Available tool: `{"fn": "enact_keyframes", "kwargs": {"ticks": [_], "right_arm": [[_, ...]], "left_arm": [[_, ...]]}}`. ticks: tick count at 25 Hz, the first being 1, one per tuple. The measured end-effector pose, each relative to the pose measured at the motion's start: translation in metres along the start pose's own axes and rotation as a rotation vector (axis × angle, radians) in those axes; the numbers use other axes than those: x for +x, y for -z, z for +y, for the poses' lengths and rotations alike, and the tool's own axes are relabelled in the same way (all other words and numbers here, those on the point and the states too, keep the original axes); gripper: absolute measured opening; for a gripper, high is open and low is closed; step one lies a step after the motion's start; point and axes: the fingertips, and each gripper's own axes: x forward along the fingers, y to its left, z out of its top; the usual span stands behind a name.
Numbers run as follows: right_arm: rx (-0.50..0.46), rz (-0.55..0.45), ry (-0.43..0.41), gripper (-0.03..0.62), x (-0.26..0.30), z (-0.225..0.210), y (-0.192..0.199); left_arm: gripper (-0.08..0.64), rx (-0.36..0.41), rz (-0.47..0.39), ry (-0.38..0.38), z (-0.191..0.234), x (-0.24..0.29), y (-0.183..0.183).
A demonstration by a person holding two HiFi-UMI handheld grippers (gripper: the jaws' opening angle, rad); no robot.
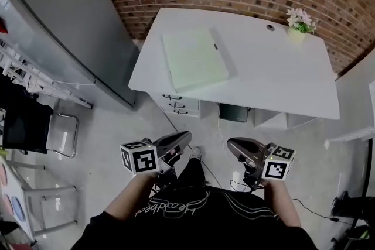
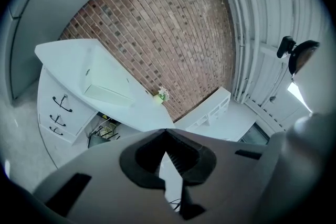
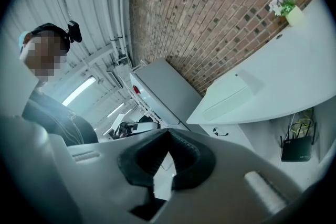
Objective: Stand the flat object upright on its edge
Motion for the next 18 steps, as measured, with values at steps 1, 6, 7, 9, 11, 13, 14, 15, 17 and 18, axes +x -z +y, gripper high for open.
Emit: {"fn": "enact_keyframes", "kwargs": {"ticks": [1, 6, 7, 9, 11, 13, 14, 15, 17, 18], "right_arm": [[0.015, -0.001, 0.002, 0.006, 0.005, -0.009, -0.004], [0.047, -0.005, 0.051, 0.006, 0.034, -0.055, -0.032], [0.051, -0.006, 0.062, 0.006, 0.040, -0.064, -0.039], [0.057, -0.009, 0.081, 0.006, 0.053, -0.080, -0.054], [0.050, -0.010, 0.100, 0.006, 0.065, -0.094, -0.070], [0.031, -0.011, 0.116, 0.006, 0.077, -0.104, -0.087], [0.019, -0.012, 0.124, 0.006, 0.083, -0.109, -0.095], [0.006, -0.013, 0.129, 0.006, 0.088, -0.112, -0.102], [-0.016, -0.017, 0.134, 0.006, 0.097, -0.117, -0.115], [-0.025, -0.019, 0.135, 0.006, 0.101, -0.118, -0.120]], "left_arm": [[0.003, -0.007, 0.002, -0.002, 0.009, 0.004, -0.008], [0.003, -0.024, -0.006, -0.021, 0.052, 0.019, -0.058], [0.003, -0.028, -0.010, -0.026, 0.061, 0.020, -0.068], [0.003, -0.040, -0.019, -0.039, 0.080, 0.022, -0.089], [0.003, -0.054, -0.029, -0.051, 0.097, 0.025, -0.108], [0.003, -0.058, -0.035, -0.061, 0.112, 0.027, -0.125], [0.003, -0.058, -0.035, -0.061, 0.117, 0.028, -0.132], [0.003, -0.058, -0.032, -0.057, 0.120, 0.030, -0.138], [0.004, -0.049, -0.024, -0.061, 0.126, 0.032, -0.148], [0.005, -0.040, -0.023, -0.073, 0.131, 0.032, -0.153]]}}
